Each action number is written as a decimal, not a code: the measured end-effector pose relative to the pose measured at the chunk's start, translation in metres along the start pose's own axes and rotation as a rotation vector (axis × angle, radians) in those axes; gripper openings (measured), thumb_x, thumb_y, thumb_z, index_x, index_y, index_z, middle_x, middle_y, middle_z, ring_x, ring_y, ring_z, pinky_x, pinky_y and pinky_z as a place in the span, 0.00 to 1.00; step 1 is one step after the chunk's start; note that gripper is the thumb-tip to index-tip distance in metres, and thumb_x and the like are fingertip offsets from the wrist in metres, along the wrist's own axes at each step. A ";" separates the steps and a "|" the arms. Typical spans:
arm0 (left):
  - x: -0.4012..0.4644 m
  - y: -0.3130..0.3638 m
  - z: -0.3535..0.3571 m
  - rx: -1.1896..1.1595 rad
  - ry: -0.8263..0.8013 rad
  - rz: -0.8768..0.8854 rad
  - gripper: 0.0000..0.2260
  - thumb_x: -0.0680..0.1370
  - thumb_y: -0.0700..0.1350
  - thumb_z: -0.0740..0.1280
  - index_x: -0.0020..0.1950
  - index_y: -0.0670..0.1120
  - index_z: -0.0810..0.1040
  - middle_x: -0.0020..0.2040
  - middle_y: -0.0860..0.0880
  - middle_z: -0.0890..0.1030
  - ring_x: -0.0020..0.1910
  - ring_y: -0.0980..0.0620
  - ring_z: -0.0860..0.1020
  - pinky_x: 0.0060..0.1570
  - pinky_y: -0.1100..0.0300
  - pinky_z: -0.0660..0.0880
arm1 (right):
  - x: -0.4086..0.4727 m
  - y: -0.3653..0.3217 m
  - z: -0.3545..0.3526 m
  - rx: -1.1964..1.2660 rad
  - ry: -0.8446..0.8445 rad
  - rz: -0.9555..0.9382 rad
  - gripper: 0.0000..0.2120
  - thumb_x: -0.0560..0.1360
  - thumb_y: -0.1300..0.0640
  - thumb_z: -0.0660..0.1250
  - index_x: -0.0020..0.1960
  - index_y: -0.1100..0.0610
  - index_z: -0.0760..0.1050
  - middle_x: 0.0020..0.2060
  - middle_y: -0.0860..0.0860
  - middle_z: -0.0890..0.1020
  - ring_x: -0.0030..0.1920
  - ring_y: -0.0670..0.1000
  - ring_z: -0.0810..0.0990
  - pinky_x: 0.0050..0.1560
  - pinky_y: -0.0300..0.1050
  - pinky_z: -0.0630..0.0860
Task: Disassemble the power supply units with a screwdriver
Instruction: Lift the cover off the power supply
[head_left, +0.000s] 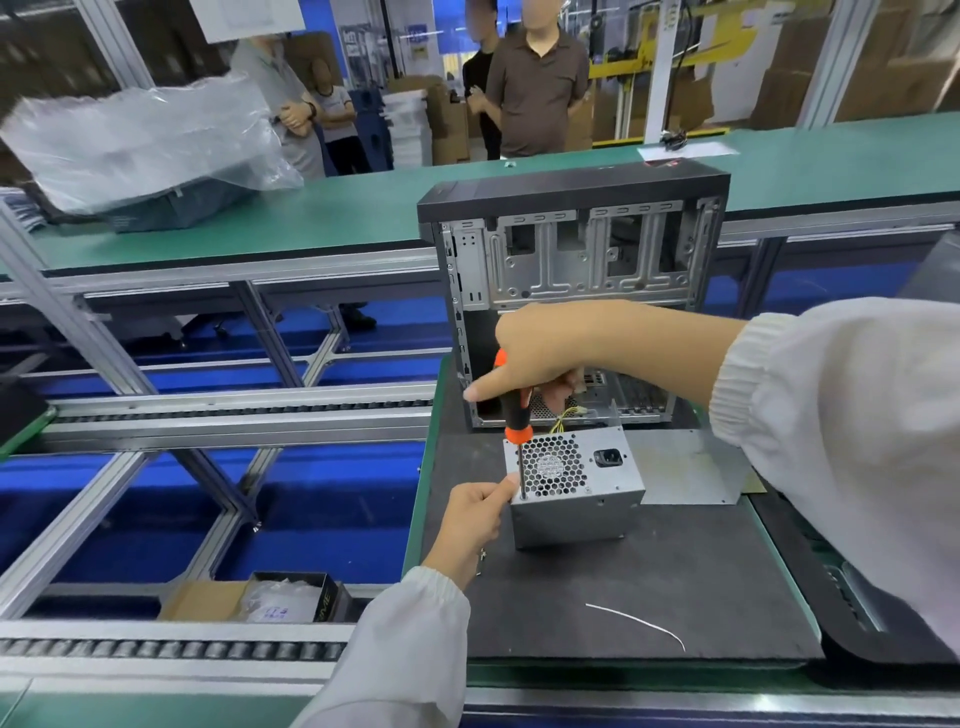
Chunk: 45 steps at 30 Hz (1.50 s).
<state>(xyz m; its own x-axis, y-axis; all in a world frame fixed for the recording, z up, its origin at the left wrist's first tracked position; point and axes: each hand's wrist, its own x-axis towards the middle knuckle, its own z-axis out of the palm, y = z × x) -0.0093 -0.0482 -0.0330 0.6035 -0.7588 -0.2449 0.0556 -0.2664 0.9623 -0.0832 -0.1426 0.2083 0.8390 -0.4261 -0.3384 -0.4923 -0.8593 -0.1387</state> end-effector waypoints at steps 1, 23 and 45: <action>0.000 -0.001 0.000 -0.015 0.002 -0.012 0.25 0.78 0.51 0.68 0.32 0.49 0.55 0.29 0.50 0.52 0.27 0.52 0.51 0.35 0.54 0.50 | -0.001 -0.001 0.001 -0.023 0.005 0.032 0.33 0.74 0.30 0.58 0.34 0.60 0.74 0.21 0.52 0.80 0.19 0.48 0.74 0.25 0.37 0.71; 0.002 -0.007 -0.003 -0.056 -0.014 -0.043 0.27 0.77 0.53 0.69 0.34 0.49 0.52 0.33 0.46 0.51 0.29 0.51 0.51 0.26 0.63 0.53 | -0.011 -0.007 -0.004 -0.491 -0.063 -0.306 0.15 0.72 0.69 0.65 0.55 0.55 0.72 0.52 0.53 0.75 0.48 0.54 0.74 0.38 0.45 0.72; 0.008 0.007 0.001 -0.144 0.004 -0.200 0.14 0.78 0.48 0.70 0.37 0.42 0.73 0.26 0.51 0.59 0.24 0.55 0.56 0.26 0.62 0.54 | -0.012 -0.008 0.011 -0.582 0.190 -0.109 0.14 0.79 0.47 0.61 0.47 0.59 0.70 0.34 0.51 0.69 0.31 0.50 0.67 0.26 0.42 0.61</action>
<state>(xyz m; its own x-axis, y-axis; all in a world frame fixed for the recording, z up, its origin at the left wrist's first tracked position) -0.0053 -0.0569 -0.0283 0.5718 -0.6972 -0.4324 0.2873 -0.3235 0.9016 -0.0914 -0.1275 0.2032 0.9302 -0.3243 -0.1717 -0.2397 -0.8912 0.3850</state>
